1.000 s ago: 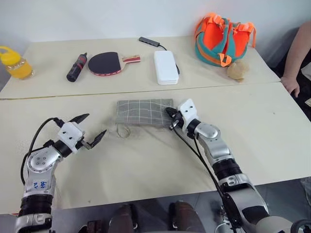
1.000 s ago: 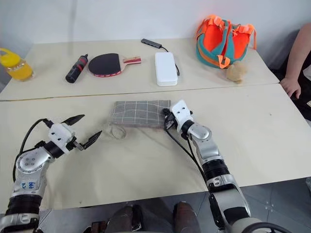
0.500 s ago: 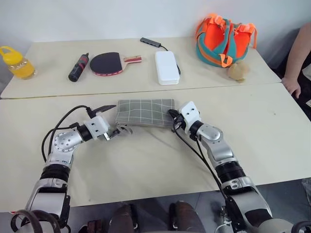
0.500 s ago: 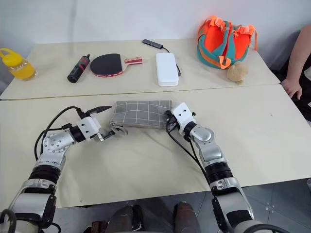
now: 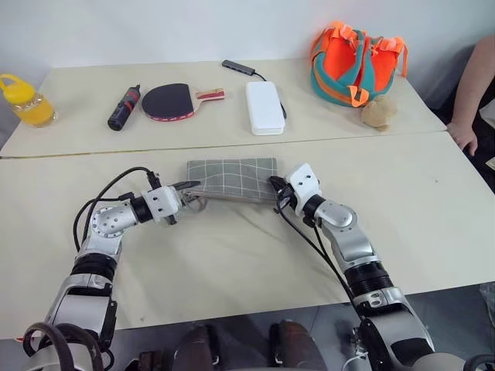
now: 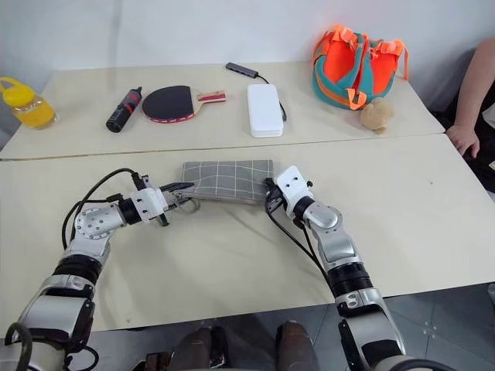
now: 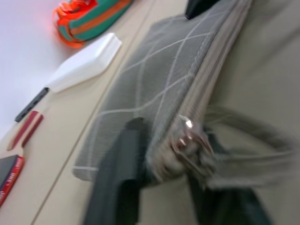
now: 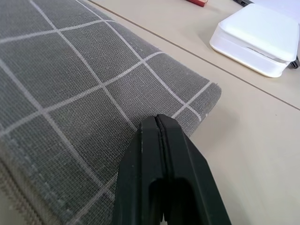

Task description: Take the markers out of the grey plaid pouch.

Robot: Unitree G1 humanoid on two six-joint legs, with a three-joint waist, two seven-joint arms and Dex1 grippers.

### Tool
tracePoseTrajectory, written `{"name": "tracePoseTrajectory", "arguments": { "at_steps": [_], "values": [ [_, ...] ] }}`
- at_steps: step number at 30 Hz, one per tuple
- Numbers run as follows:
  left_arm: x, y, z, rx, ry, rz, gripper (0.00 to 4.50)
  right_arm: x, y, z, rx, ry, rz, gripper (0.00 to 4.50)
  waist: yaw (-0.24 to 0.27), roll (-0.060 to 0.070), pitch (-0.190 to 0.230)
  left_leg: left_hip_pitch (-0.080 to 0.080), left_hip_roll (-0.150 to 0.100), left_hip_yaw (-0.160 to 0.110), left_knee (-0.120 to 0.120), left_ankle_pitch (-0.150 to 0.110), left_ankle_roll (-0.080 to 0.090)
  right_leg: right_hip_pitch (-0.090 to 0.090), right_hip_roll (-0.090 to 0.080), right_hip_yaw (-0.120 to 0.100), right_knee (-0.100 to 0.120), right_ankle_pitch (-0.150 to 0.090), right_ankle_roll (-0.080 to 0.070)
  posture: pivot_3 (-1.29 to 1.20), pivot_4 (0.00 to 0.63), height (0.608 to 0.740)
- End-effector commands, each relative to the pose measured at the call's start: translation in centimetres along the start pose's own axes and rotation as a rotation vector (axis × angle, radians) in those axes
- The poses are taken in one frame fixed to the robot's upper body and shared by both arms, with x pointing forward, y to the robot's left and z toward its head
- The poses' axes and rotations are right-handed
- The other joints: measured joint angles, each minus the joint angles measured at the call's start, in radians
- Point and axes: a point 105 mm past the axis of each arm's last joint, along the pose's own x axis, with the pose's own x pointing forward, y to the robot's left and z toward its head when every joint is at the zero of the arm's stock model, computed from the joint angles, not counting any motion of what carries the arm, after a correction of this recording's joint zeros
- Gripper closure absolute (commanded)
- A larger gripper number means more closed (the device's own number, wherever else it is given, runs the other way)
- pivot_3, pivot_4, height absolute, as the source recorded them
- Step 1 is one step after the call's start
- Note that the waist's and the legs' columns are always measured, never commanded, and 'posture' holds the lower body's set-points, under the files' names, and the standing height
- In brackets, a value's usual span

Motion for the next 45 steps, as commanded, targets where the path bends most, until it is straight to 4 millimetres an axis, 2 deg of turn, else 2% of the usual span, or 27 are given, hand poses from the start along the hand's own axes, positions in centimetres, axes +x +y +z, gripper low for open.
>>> {"name": "tracePoseTrajectory", "arguments": {
  "at_steps": [1,3,7,11,14,17,19,22,26,31,34,41,42,45],
  "values": [
    [-0.1,-0.6,-0.1,-0.027,0.000,-0.013,4.50,-0.4,0.5,2.4,0.038,-0.106,0.081,4.33,-0.001,0.000,0.000,0.000,0.000,0.000,0.000,0.000,0.000,0.000,0.000,0.000,0.000,0.000,0.000,0.00,0.150,0.740],
    [0.0,-0.4,0.1,-0.049,-0.006,0.008,4.50,-0.6,0.6,3.8,-0.005,-0.155,0.115,3.91,-0.001,0.000,0.000,0.000,0.000,-0.001,0.000,0.000,0.000,0.000,0.000,0.000,0.000,0.000,0.000,0.00,0.150,0.740],
    [0.6,-0.6,1.1,-0.083,-0.013,0.014,4.50,-1.9,0.4,7.3,-0.093,-0.281,0.197,2.58,0.001,0.000,0.000,0.000,0.000,-0.006,0.000,0.000,0.000,-0.001,0.000,0.001,0.001,0.000,0.000,0.00,0.150,0.740],
    [1.8,-1.5,2.6,-0.099,-0.008,0.013,4.50,-3.9,1.9,7.0,-0.237,-0.265,0.354,1.28,0.006,0.000,0.000,-0.001,0.000,-0.006,0.000,0.000,0.000,-0.001,0.000,0.001,0.001,0.000,0.000,0.00,0.150,0.740],
    [2.7,-2.2,3.7,-0.117,-0.012,0.024,4.50,-4.8,2.9,5.9,-0.356,-0.230,0.423,1.28,0.018,0.000,0.000,-0.001,0.000,-0.007,0.000,0.000,0.000,-0.001,0.000,0.001,-0.001,0.000,0.000,0.00,0.150,0.740],
    [3.0,-2.6,3.9,-0.124,0.010,0.026,4.50,-5.0,3.1,5.2,-0.445,-0.207,0.431,1.28,0.019,0.000,0.000,-0.001,0.000,-0.005,0.001,0.000,0.000,-0.001,0.000,0.002,0.000,0.000,0.000,0.00,0.150,0.740],
    [3.2,-2.8,4.1,-0.147,0.015,0.028,4.50,-4.9,3.1,5.3,-0.520,-0.210,0.415,1.28,0.020,0.000,0.000,-0.001,0.000,-0.005,0.001,0.000,0.000,-0.002,0.001,0.002,0.000,0.000,0.000,0.00,0.150,0.740],
    [3.2,-2.8,4.4,-0.157,0.030,0.020,4.50,-4.5,2.8,4.4,-0.633,-0.174,0.379,1.28,0.022,0.000,0.000,0.000,0.000,-0.005,0.002,0.000,0.000,-0.002,0.000,0.002,0.001,0.000,0.000,0.00,0.150,0.740],
    [3.1,-3.3,5.0,-0.181,0.031,-0.011,4.50,-3.9,2.6,4.4,-0.704,-0.184,0.326,1.28,0.025,0.000,0.000,0.000,0.000,-0.005,0.002,0.000,0.000,-0.002,0.000,0.003,0.001,0.000,0.000,0.00,0.150,0.740],
    [3.1,-2.8,6.2,-0.240,0.002,0.000,4.50,-3.3,2.5,3.7,-0.829,-0.163,0.288,1.28,0.024,0.000,0.000,0.000,0.000,-0.005,0.001,0.000,0.000,-0.002,0.000,0.003,0.001,0.000,0.000,0.00,0.150,0.740],
    [2.9,-3.0,6.7,-0.240,-0.003,-0.025,4.50,-2.7,1.8,3.8,-0.879,-0.159,0.243,1.88,0.023,0.000,0.000,0.000,0.000,-0.005,0.002,0.000,0.000,-0.002,0.000,0.003,0.001,0.000,0.000,0.00,0.150,0.740],
    [2.4,-3.0,6.5,-0.309,-0.007,-0.019,4.50,-2.5,1.3,4.2,-0.843,-0.183,0.191,4.25,0.024,0.000,0.000,0.000,0.000,-0.005,0.001,0.001,0.000,-0.002,0.001,0.003,0.001,0.000,0.000,0.00,0.150,0.740],
    [2.4,-3.0,6.6,-0.326,-0.015,-0.020,4.19,-2.5,1.1,4.3,-0.827,-0.186,0.179,4.49,0.024,0.000,0.000,0.000,0.000,-0.004,0.001,0.001,0.000,-0.002,0.001,0.003,0.001,0.000,0.000,0.00,0.150,0.740],
    [2.4,-2.5,7.3,-0.359,-0.067,0.002,3.31,-2.6,0.7,4.2,-0.795,-0.179,0.160,4.50,0.024,0.000,0.000,0.000,0.001,-0.005,0.001,0.001,0.000,-0.002,0.001,0.003,0.001,0.000,0.000,0.00,0.150,0.740]
  ]
}}
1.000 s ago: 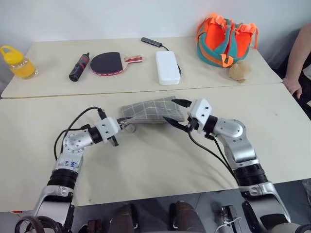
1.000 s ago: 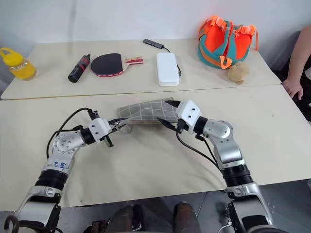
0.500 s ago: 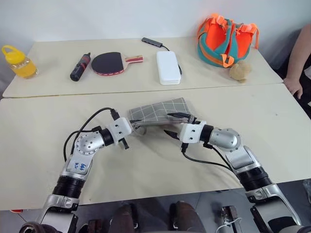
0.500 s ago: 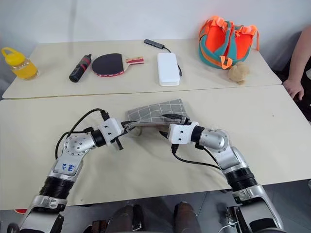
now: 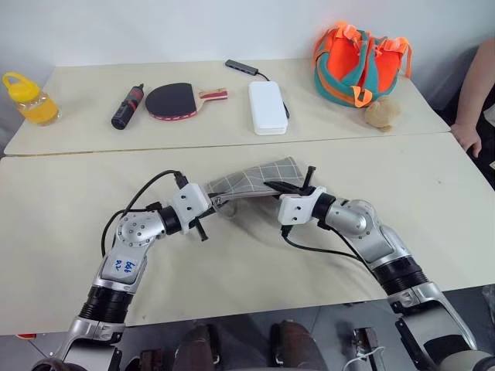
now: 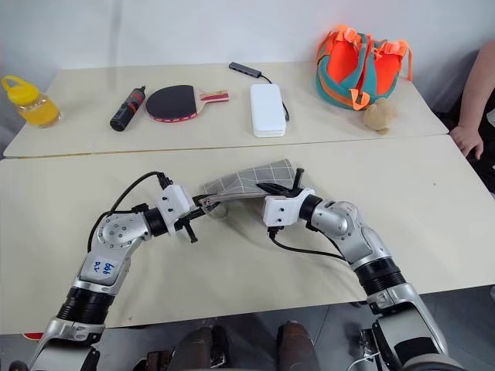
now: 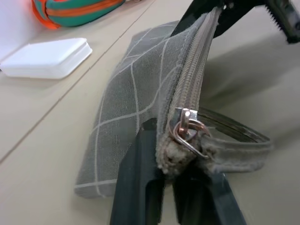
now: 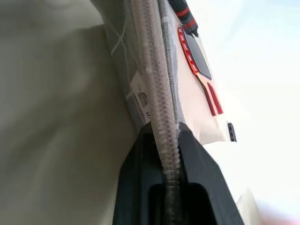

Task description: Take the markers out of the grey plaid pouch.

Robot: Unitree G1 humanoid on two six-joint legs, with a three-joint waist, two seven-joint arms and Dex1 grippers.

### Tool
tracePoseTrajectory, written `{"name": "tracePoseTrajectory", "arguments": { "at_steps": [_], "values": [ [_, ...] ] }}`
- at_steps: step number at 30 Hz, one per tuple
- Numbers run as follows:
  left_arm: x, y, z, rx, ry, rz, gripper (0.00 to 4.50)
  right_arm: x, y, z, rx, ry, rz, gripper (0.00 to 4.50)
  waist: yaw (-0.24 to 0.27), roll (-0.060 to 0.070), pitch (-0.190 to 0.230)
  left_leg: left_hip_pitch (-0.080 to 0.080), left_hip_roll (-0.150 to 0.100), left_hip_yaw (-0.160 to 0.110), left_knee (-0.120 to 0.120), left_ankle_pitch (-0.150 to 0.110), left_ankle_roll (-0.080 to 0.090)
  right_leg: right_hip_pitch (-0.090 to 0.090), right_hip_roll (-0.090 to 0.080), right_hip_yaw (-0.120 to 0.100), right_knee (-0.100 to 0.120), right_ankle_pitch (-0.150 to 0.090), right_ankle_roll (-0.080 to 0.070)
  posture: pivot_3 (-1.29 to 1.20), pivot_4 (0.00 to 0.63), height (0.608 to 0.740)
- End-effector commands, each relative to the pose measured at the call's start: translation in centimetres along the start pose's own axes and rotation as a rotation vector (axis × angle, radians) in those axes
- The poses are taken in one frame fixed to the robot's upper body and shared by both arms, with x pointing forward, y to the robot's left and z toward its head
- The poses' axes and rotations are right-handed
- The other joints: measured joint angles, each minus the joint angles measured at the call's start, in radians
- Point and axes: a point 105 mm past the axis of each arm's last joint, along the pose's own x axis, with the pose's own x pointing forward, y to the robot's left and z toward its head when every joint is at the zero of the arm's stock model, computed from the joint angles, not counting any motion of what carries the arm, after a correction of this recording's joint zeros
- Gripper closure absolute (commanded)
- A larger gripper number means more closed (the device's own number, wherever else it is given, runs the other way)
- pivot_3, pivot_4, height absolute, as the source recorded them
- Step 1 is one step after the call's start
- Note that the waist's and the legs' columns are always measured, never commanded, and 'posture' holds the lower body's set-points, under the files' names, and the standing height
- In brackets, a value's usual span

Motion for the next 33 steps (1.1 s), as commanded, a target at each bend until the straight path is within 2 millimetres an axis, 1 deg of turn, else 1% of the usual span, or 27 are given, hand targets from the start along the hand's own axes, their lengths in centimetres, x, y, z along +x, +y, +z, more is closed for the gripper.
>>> {"name": "tracePoseTrajectory", "arguments": {
  "at_steps": [1,5,6,8,11,14,17,19,20,22,23,25,28,33],
  "values": [
    [-0.2,0.6,1.9,0.012,-0.083,0.033,2.98,-0.4,-1.2,0.1,0.039,-0.006,-0.068,4.50,0.000,0.000,0.000,0.000,0.000,0.000,0.000,0.000,0.000,0.000,0.000,0.000,0.000,0.000,0.000,0.00,0.150,0.740],
    [-0.4,0.8,2.8,0.005,-0.144,0.032,1.68,-0.5,-1.5,0.1,0.066,-0.007,-0.085,4.50,0.000,0.000,0.000,0.000,0.000,0.000,0.000,0.000,0.000,0.000,0.000,0.000,0.000,0.000,0.000,0.00,0.150,0.740],
    [-0.7,0.9,2.8,0.035,-0.138,0.040,1.40,-0.5,-1.7,0.1,0.088,-0.012,-0.101,4.50,0.000,0.000,0.000,0.000,0.000,0.000,0.000,0.000,0.000,0.000,0.000,0.000,0.000,0.000,0.000,0.00,0.150,0.740],
    [-1.4,1.5,2.4,0.090,-0.118,0.076,1.40,-0.8,-2.1,0.1,0.123,-0.023,-0.119,4.50,-0.001,0.000,0.000,0.000,0.000,0.000,0.000,0.000,0.000,0.000,0.000,0.000,0.000,0.000,0.000,0.00,0.150,0.740],
    [-2.2,2.1,2.0,0.131,-0.112,0.109,1.40,-1.2,-1.8,0.1,0.162,-0.047,-0.098,4.50,-0.001,0.000,0.000,0.000,0.000,0.000,0.000,0.000,0.000,0.000,0.000,0.000,0.000,0.000,0.000,0.00,0.150,0.740],
    [-2.6,2.0,1.7,0.155,-0.116,0.106,1.40,-1.3,-1.7,0.4,0.164,-0.067,-0.077,4.50,0.000,0.000,0.000,0.000,0.000,0.000,0.000,0.000,0.000,0.000,0.000,0.000,0.000,0.000,0.000,0.00,0.150,0.740],
    [-3.2,1.2,1.0,0.188,-0.099,0.066,1.40,-1.3,-2.1,0.5,0.185,-0.083,-0.093,4.50,-0.001,0.000,0.000,0.000,0.000,0.000,0.000,0.000,0.000,0.000,0.000,0.000,0.000,0.000,0.000,0.00,0.150,0.740],
    [-3.7,1.0,0.5,0.206,-0.083,0.057,1.40,-1.2,-2.2,0.6,0.189,-0.090,-0.087,4.50,-0.003,0.000,0.000,0.000,0.000,0.000,0.000,0.000,0.000,0.000,0.000,0.000,0.000,0.000,0.000,0.00,0.150,0.740],
    [-4.1,1.3,0.4,0.223,-0.079,0.063,1.40,-1.2,-2.2,0.6,0.185,-0.088,-0.084,4.50,-0.002,0.000,0.000,0.000,0.000,0.000,0.000,0.000,0.000,0.000,0.000,0.000,0.000,0.000,0.000,0.00,0.150,0.740],
    [-5.1,2.5,0.6,0.209,-0.092,0.117,1.40,-1.4,-2.2,0.5,0.191,-0.088,-0.088,4.50,-0.001,0.000,0.000,0.000,0.000,0.000,0.000,0.000,0.000,0.000,0.000,0.000,0.000,0.000,0.000,0.00,0.150,0.740],
    [-5.4,2.9,0.7,0.211,-0.098,0.125,1.40,-1.4,-2.2,0.5,0.200,-0.091,-0.092,4.50,-0.002,0.000,0.000,0.000,0.000,0.000,0.000,0.000,0.000,0.000,0.000,0.000,0.000,0.000,0.000,0.00,0.150,0.740],
    [-5.5,2.9,0.8,0.218,-0.105,0.105,1.40,-1.4,-2.2,0.8,0.213,-0.107,-0.093,4.50,-0.001,0.000,0.000,0.000,0.000,0.000,0.000,0.000,0.000,0.000,0.000,0.000,0.000,0.000,0.000,0.00,0.150,0.740],
    [-4.6,2.3,1.3,0.240,-0.131,0.067,1.40,-1.4,-1.9,1.0,0.214,-0.117,-0.072,4.50,0.000,0.000,0.000,0.000,0.000,0.000,0.000,0.000,0.000,0.000,0.000,0.000,0.000,0.000,0.000,0.00,0.150,0.740],
    [-3.9,1.5,1.3,0.253,-0.146,0.030,1.40,-1.2,-1.8,1.2,0.215,-0.123,-0.068,4.50,0.000,0.000,0.000,0.000,0.000,0.000,0.000,0.000,0.000,0.000,0.000,0.000,0.000,0.000,0.000,0.00,0.150,0.740]
  ]
}}
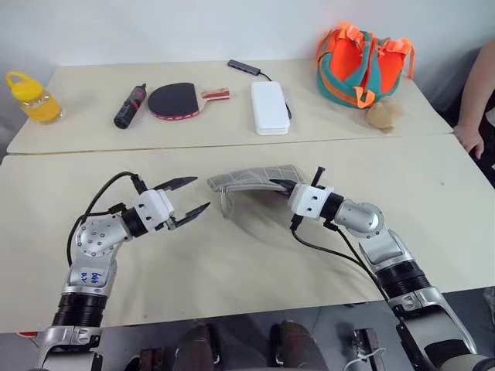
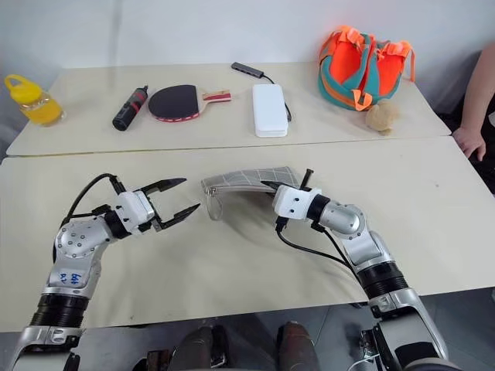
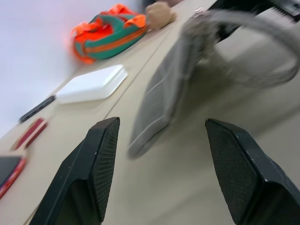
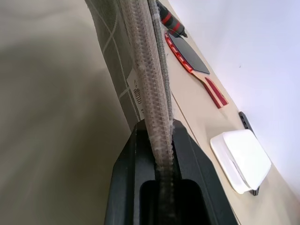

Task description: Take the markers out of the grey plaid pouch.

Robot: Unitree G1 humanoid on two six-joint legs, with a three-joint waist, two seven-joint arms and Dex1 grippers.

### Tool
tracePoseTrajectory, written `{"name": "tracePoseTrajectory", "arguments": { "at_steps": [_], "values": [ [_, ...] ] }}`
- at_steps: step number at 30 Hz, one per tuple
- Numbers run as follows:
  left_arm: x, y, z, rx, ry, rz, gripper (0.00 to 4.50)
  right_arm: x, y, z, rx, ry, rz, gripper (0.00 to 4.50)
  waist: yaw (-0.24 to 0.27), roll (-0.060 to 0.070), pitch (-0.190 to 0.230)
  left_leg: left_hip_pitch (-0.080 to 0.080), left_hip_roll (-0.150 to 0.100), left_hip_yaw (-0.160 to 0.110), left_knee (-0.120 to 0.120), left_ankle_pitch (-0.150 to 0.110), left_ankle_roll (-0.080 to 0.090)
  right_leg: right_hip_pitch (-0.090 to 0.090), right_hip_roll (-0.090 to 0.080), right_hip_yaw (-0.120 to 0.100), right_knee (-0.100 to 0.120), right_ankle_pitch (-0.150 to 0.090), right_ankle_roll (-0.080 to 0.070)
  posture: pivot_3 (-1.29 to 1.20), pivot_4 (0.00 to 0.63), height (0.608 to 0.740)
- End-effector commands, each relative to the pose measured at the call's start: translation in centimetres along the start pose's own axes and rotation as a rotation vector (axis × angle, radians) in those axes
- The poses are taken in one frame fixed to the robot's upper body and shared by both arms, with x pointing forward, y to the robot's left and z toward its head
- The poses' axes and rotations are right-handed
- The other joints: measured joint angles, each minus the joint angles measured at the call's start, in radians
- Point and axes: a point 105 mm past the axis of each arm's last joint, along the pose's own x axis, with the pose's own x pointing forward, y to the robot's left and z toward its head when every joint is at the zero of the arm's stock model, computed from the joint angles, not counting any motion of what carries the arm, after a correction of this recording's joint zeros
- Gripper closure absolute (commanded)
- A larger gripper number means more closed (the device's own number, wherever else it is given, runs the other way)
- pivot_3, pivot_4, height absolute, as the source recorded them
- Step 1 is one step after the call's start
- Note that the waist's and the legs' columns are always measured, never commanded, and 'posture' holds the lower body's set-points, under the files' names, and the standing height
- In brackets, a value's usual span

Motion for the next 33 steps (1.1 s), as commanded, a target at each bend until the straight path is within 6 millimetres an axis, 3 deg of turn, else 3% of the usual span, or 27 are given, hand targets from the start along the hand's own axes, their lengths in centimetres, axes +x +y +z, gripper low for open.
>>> {"name": "tracePoseTrajectory", "arguments": {
  "at_steps": [1,14,24,30,33],
  "values": [
    [0.5,0.2,0.9,0.033,-0.043,-0.007,1.40,0.0,-1.0,1.6,-0.023,-0.064,-0.036,4.50,0.000,0.000,0.000,0.000,0.000,0.000,0.000,0.000,0.000,0.000,0.000,0.000,0.000,0.000,0.000,0.00,0.150,0.740],
    [2.0,0.1,0.5,0.037,-0.061,-0.009,1.40,0.1,-0.6,2.0,-0.028,-0.079,-0.013,4.50,-0.001,0.000,0.000,0.000,0.000,0.000,0.000,0.000,0.000,0.000,0.000,0.000,0.001,0.000,0.000,0.00,0.150,0.740],
    [1.8,-0.4,0.2,0.042,-0.043,-0.025,4.48,0.0,-0.6,2.0,-0.029,-0.080,-0.016,4.50,0.000,0.000,0.000,0.000,0.000,0.000,0.000,0.000,0.000,0.000,0.000,0.000,0.001,0.000,0.000,0.00,0.150,0.740],
    [1.8,-0.3,0.1,0.070,-0.036,-0.011,4.48,-0.3,-1.0,1.3,-0.021,-0.058,-0.019,4.50,-0.001,0.000,0.000,0.000,0.000,0.000,0.000,0.000,0.000,0.000,0.000,0.000,0.001,0.000,0.000,0.00,0.150,0.740],
    [1.8,-0.1,0.0,0.118,-0.016,0.001,4.50,-0.7,-1.8,1.5,0.038,-0.070,-0.028,3.61,-0.001,0.000,0.000,0.000,0.000,0.000,0.000,0.000,0.000,0.000,0.000,0.000,0.001,0.000,0.000,0.00,0.150,0.740]
  ]
}}
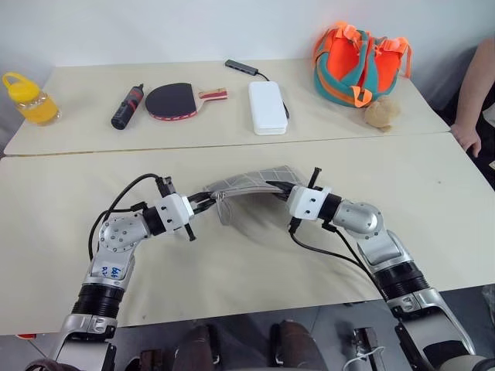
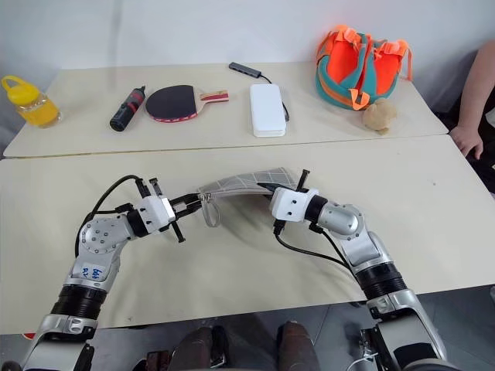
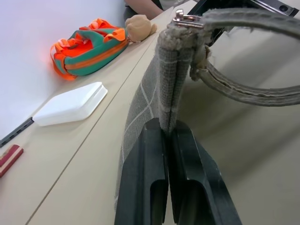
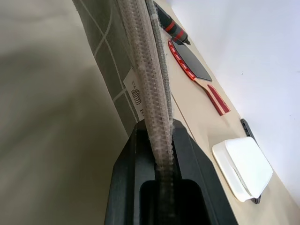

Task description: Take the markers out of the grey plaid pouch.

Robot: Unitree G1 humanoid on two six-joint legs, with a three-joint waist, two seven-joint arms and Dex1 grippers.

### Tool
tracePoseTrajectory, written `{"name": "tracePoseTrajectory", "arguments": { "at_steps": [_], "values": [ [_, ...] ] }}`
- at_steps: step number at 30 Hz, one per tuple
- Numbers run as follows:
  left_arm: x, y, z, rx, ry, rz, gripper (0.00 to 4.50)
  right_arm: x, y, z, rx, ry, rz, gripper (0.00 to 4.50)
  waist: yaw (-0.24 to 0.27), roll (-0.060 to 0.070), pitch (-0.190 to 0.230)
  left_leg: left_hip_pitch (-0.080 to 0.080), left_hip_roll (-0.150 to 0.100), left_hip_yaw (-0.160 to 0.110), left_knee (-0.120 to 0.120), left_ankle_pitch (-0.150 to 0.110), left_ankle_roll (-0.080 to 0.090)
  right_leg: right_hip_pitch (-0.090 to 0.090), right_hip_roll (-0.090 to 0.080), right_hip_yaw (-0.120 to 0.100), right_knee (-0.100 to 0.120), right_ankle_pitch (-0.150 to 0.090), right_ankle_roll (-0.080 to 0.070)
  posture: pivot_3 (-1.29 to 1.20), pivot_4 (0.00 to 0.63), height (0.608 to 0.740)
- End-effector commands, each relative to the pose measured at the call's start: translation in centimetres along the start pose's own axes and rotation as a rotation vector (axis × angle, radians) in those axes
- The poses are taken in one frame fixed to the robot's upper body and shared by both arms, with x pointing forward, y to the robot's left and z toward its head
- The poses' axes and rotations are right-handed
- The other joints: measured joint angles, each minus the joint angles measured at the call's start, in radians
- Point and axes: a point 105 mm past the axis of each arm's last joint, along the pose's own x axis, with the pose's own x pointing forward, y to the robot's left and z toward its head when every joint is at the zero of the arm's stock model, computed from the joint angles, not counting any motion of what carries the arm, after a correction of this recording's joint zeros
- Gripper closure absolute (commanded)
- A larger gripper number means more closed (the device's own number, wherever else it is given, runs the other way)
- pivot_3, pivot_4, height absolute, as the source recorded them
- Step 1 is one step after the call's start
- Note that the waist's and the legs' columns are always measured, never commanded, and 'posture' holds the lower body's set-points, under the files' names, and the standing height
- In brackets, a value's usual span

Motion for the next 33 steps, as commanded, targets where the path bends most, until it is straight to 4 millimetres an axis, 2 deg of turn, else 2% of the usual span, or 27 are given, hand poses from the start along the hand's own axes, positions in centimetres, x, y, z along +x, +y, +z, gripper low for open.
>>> {"name": "tracePoseTrajectory", "arguments": {
  "at_steps": [1,5,7,9,12,13,16,19,22,26,33],
  "values": [
    [-0.4,0.7,-0.1,0.087,0.032,0.038,4.50,-0.9,-2.2,1.0,0.065,-0.045,-0.052,3.33,0.000,0.000,0.000,0.000,0.000,0.000,0.000,0.000,0.000,0.000,0.000,0.000,0.000,0.000,0.000,0.00,0.150,0.740],
    [-0.1,1.0,-0.4,0.131,0.060,0.096,4.50,-2.1,-2.8,2.4,0.244,-0.086,-0.021,1.99,0.003,0.000,0.000,0.000,0.000,-0.001,0.000,0.000,0.000,0.000,0.000,0.000,0.000,0.000,0.000,0.00,0.150,0.740],
    [0.6,0.5,-0.3,0.161,0.070,0.106,4.50,-3.0,-4.4,3.7,0.391,-0.117,-0.048,1.99,0.005,0.000,0.000,0.000,0.000,-0.001,0.000,0.000,0.000,0.000,0.000,0.000,0.000,0.000,0.000,0.00,0.150,0.740],
    [1.1,0.1,-0.5,0.185,0.093,0.111,4.50,-3.6,-4.3,4.8,0.479,-0.126,0.001,1.99,0.008,0.000,0.000,0.000,0.000,-0.001,0.001,0.000,0.000,0.000,0.000,0.000,0.000,0.000,0.000,0.00,0.150,0.740],
    [2.4,-0.6,0.4,0.177,0.055,0.120,4.50,-4.0,-2.8,7.0,0.656,-0.162,0.110,1.99,0.017,0.000,0.000,0.000,0.000,-0.001,0.000,0.000,0.001,0.000,0.000,0.000,0.000,0.000,0.000,0.00,0.150,0.740],
    [2.9,-0.9,0.8,0.159,0.036,0.113,4.50,-4.0,-1.8,7.8,0.720,-0.171,0.153,1.99,0.021,0.000,0.000,0.000,0.000,-0.002,0.000,0.000,0.001,0.000,0.000,0.000,0.000,0.000,0.000,0.00,0.150,0.740],
    [3.8,-1.6,1.6,0.135,0.011,0.094,4.50,-3.7,0.8,8.7,0.833,-0.155,0.208,1.99,0.028,0.000,0.000,0.000,0.000,-0.001,0.000,0.000,0.001,0.000,0.000,0.000,-0.001,0.000,0.000,0.00,0.150,0.740],
    [4.1,-1.9,2.1,0.132,0.003,0.087,4.50,-3.2,2.4,8.0,0.874,-0.082,0.204,1.99,0.028,0.000,0.000,-0.001,0.000,-0.001,0.000,-0.001,0.001,0.000,0.000,0.000,-0.001,0.000,0.000,0.00,0.150,0.740],
    [4.1,-2.0,2.1,0.130,0.011,0.084,4.50,-2.8,2.9,6.6,0.873,-0.015,0.154,1.99,0.029,0.000,0.000,-0.001,0.000,-0.001,0.001,-0.001,0.001,0.000,0.000,0.000,-0.001,0.000,0.000,0.00,0.150,0.740],
    [4.3,-2.3,2.1,0.129,0.015,0.072,4.50,-2.7,3.6,6.2,0.927,0.019,0.133,1.99,0.029,0.000,0.000,-0.001,0.000,-0.001,0.001,-0.001,0.001,0.000,0.000,0.000,-0.001,0.000,0.000,0.00,0.150,0.740],
    [4.4,-2.6,2.1,0.125,0.024,0.063,4.50,-1.6,3.5,7.5,1.033,-0.053,0.110,1.99,0.028,0.000,0.000,-0.001,0.000,-0.001,0.000,-0.001,0.001,0.000,0.000,0.000,-0.001,0.000,0.000,0.00,0.150,0.740]
  ]
}}
